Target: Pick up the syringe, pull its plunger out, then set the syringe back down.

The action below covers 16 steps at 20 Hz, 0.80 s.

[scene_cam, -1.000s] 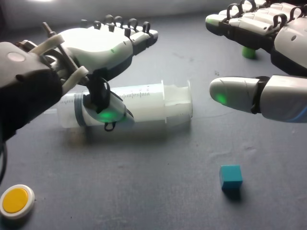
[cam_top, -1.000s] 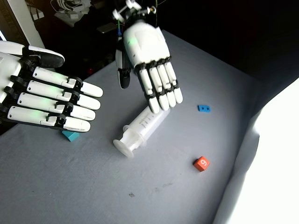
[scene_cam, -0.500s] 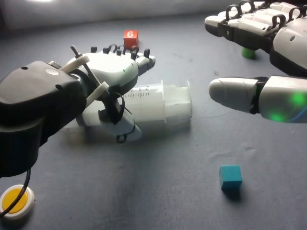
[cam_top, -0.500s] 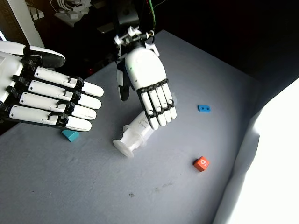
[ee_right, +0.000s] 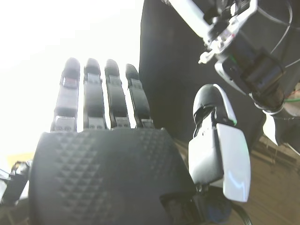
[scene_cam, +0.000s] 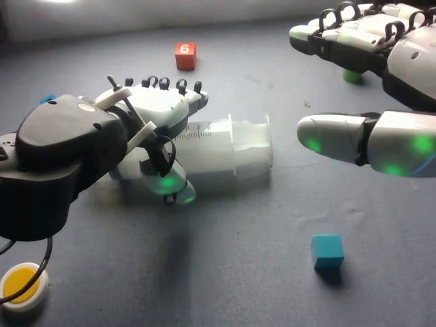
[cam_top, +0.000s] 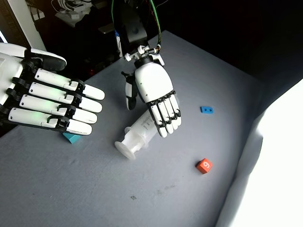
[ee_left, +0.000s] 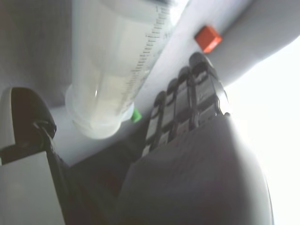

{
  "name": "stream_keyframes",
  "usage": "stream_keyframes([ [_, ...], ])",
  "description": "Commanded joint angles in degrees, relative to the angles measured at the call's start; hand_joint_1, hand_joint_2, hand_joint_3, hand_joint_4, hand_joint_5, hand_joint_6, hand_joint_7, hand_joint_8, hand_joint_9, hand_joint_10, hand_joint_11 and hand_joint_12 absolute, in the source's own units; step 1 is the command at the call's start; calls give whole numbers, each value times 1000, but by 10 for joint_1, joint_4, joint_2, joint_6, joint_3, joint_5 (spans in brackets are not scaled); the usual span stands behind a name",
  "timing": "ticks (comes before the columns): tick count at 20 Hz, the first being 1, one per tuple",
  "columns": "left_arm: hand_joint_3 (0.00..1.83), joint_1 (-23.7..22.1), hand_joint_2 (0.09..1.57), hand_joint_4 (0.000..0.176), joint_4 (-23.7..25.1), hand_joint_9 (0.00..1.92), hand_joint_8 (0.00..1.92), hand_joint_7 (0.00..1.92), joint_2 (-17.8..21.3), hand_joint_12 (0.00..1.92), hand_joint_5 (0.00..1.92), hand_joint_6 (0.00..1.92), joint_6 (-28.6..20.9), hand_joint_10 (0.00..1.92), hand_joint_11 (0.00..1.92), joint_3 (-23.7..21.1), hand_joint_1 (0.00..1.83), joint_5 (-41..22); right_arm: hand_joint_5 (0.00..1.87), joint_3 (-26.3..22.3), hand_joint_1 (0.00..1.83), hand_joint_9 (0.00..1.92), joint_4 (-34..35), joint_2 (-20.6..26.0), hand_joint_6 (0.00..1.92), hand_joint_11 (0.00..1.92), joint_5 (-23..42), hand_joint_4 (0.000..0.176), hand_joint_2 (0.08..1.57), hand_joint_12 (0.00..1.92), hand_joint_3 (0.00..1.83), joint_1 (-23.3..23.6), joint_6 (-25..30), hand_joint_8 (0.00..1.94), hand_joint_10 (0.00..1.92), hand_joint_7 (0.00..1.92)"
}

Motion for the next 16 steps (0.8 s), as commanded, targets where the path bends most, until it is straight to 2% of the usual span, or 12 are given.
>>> stream_keyframes([
  [1, 0, -1, 875, 0, 28, 85, 7, 84, -2, 376, 59, 7, 1, 9, 0, 5, 965, -17, 176, -2, 37, 130, -18, 2, 1, 0, 63, 0, 1180, 260, 0, 4, 0, 1, 2, 164],
  [4, 0, 5, 877, 0, 37, 88, 6, 86, -13, 383, 63, 7, -12, 8, 0, 21, 974, -17, 179, -2, 39, 132, -18, 2, 3, 0, 63, 0, 1179, 251, 0, 4, 0, 3, 3, 167],
  [6, 0, 9, 879, 0, 39, 150, 14, 150, -17, 535, 109, 13, -13, 19, 0, 26, 930, -17, 217, -2, 82, 167, -18, 2, 8, 0, 63, 0, 1174, 358, 0, 4, 0, 7, 9, 207],
  [8, 1, 17, 882, 0, 53, 160, 15, 162, -19, 546, 124, 16, -32, 20, 0, 32, 929, -17, 241, -2, 96, 188, -18, 2, 9, 0, 63, 0, 1165, 431, 0, 4, 0, 7, 10, 227],
  [10, 4, 24, 889, 0, 56, 160, 10, 156, -20, 548, 118, 12, -38, 18, 0, 37, 926, -17, 228, -2, 87, 179, -18, 2, 1, 0, 63, 0, 1173, 412, 1, 4, 0, 1, 2, 218],
  [13, 6, 38, 902, 0, 56, 198, 9, 197, -23, 631, 150, 9, -45, 14, 0, 45, 891, -20, 243, -4, 115, 191, -18, 2, 3, 0, 60, 0, 1169, 449, 0, 3, 0, 2, 3, 231],
  [16, 12, 48, 953, 0, 62, 254, 10, 251, -28, 756, 198, 10, -58, 16, 0, 50, 888, -22, 233, -5, 145, 186, -18, 2, 4, 0, 62, 0, 1173, 404, 0, 3, -1, 4, 4, 224],
])
